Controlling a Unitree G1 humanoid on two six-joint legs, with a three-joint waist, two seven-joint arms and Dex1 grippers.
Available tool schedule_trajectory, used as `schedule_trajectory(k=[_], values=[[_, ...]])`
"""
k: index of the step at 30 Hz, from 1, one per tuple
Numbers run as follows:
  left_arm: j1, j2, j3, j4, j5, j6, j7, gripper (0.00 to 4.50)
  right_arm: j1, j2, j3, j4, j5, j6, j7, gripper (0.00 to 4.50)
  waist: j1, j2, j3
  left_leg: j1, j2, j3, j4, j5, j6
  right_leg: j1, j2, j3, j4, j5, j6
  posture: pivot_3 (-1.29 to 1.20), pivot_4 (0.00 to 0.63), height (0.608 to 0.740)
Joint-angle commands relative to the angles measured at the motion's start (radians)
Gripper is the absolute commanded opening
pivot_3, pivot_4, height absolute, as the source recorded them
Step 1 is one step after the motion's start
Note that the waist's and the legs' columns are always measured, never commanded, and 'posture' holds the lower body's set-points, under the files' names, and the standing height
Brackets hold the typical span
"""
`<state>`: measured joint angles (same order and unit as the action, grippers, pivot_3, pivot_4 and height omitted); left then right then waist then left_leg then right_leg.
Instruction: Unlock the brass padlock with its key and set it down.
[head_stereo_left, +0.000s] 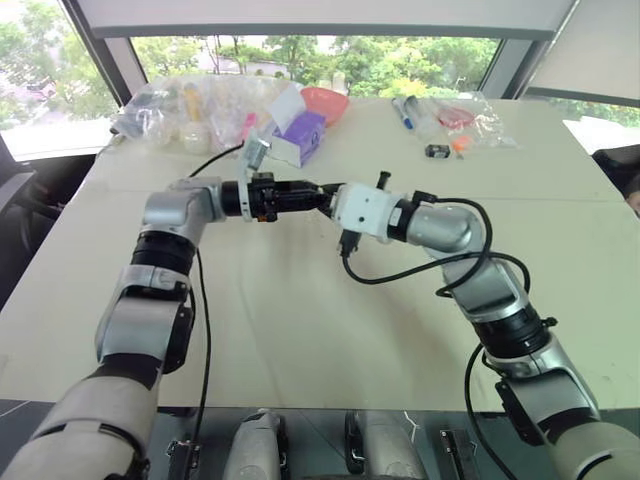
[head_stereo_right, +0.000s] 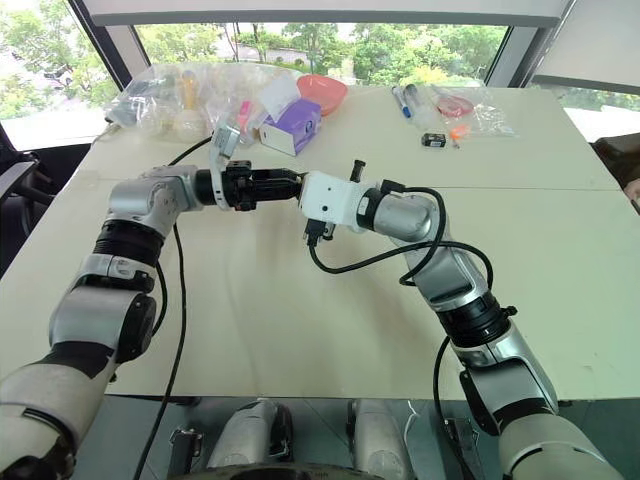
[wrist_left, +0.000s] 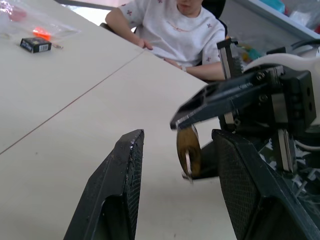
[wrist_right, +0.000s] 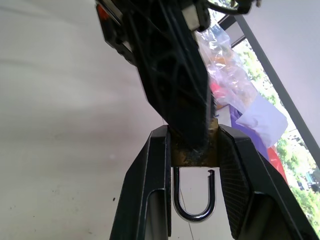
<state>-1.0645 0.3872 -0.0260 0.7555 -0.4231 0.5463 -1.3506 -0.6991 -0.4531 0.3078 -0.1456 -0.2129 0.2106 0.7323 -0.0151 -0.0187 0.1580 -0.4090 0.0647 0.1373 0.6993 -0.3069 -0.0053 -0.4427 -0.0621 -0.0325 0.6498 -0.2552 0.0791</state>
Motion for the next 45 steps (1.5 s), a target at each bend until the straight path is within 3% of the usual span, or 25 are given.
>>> schedule_trajectory(k=[1, 3, 4, 9, 16, 23, 24, 29, 32, 45], values=[[-0.031, 0.001, 0.009, 0.018, 0.015, -0.034, -0.023, 2.2, -0.01, 0.002, -0.007, -0.05, -0.004, -0.008, -0.005, 0.69, -0.001, 0.0, 0.0, 0.0, 0.0, 0.0, 0.0, 0.0, 0.0, 0.0, 0.0, 0.0, 0.0, 0.0, 0.0, 0.0, 0.15, 0.734], [-0.028, 0.001, -0.002, 0.02, 0.024, -0.035, -0.041, 2.2, -0.008, 0.003, -0.005, -0.053, -0.005, -0.008, -0.006, 0.69, 0.0, 0.0, 0.0, 0.0, 0.0, 0.0, 0.0, 0.0, 0.0, 0.0, 0.0, 0.0, 0.0, 0.0, 0.0, 0.0, 0.15, 0.734], [-0.025, 0.001, -0.006, 0.019, 0.029, -0.036, -0.049, 1.97, -0.007, 0.003, -0.005, -0.054, -0.006, -0.009, -0.006, 0.69, 0.0, 0.0, 0.0, 0.0, 0.0, 0.0, 0.0, 0.0, 0.0, 0.0, 0.0, 0.0, 0.0, 0.0, 0.0, 0.0, 0.15, 0.734], [-0.018, 0.006, -0.015, 0.013, 0.05, -0.03, -0.084, 0.09, -0.011, 0.005, -0.003, -0.053, -0.015, -0.02, -0.01, 0.69, 0.001, 0.0, 0.0, 0.0, 0.0, 0.0, 0.0, 0.0, 0.0, 0.0, 0.0, 0.0, 0.0, 0.0, 0.0, 0.0, 0.15, 0.734], [-0.011, -0.009, 0.001, 0.005, 0.051, -0.029, -0.059, 0.09, -0.008, 0.01, 0.009, -0.064, -0.027, -0.032, -0.004, 0.69, 0.001, 0.0, 0.0, 0.0, 0.0, 0.0, 0.0, 0.0, 0.0, 0.0, 0.0, 0.0, 0.0, 0.0, 0.0, 0.0, 0.15, 0.734], [0.009, -0.011, 0.075, -0.03, -0.009, 0.024, -0.006, 0.0, 0.052, -0.025, -0.058, -0.152, 0.003, 0.045, 0.005, 4.31, 0.001, 0.0, 0.0, 0.0, 0.0, 0.0, 0.0, 0.0, 0.0, 0.0, 0.0, 0.0, 0.0, 0.0, 0.0, 0.0, 0.15, 0.734], [0.018, -0.008, 0.076, -0.049, -0.011, 0.028, -0.006, 0.0, 0.059, -0.023, -0.072, -0.174, 0.009, 0.067, 0.0, 4.47, 0.001, 0.0, 0.0, 0.0, 0.0, 0.0, 0.0, 0.0, 0.0, 0.0, 0.0, 0.0, 0.0, 0.0, 0.0, 0.0, 0.15, 0.734], [0.06, 0.004, 0.091, -0.156, -0.053, 0.097, 0.006, 0.0, 0.087, 0.057, -0.21, -0.296, 0.142, 0.296, -0.052, 4.47, 0.001, 0.0, 0.0, 0.0, 0.0, -0.001, 0.0, 0.0, 0.0, 0.0, 0.0, 0.0, 0.0, 0.0, 0.0, 0.0, 0.15, 0.734], [0.074, 0.011, 0.087, -0.191, -0.068, 0.118, -0.002, 0.0, 0.088, 0.052, -0.237, -0.285, 0.13, 0.306, -0.099, 4.47, 0.001, 0.0, 0.0, 0.0, 0.0, -0.001, 0.0, 0.0, 0.0, 0.0, 0.0, 0.0, 0.0, 0.0, 0.0, 0.0, 0.15, 0.734], [0.073, 0.022, 0.09, -0.235, -0.113, 0.153, -0.005, 0.0, 0.082, 0.008, -0.142, -0.217, 0.108, 0.235, -0.112, 4.47, 0.001, 0.0, 0.0, 0.0, 0.0, -0.001, 0.0, 0.0, 0.0, 0.0, 0.0, 0.0, 0.0, 0.0, 0.0, 0.0, 0.15, 0.734]])
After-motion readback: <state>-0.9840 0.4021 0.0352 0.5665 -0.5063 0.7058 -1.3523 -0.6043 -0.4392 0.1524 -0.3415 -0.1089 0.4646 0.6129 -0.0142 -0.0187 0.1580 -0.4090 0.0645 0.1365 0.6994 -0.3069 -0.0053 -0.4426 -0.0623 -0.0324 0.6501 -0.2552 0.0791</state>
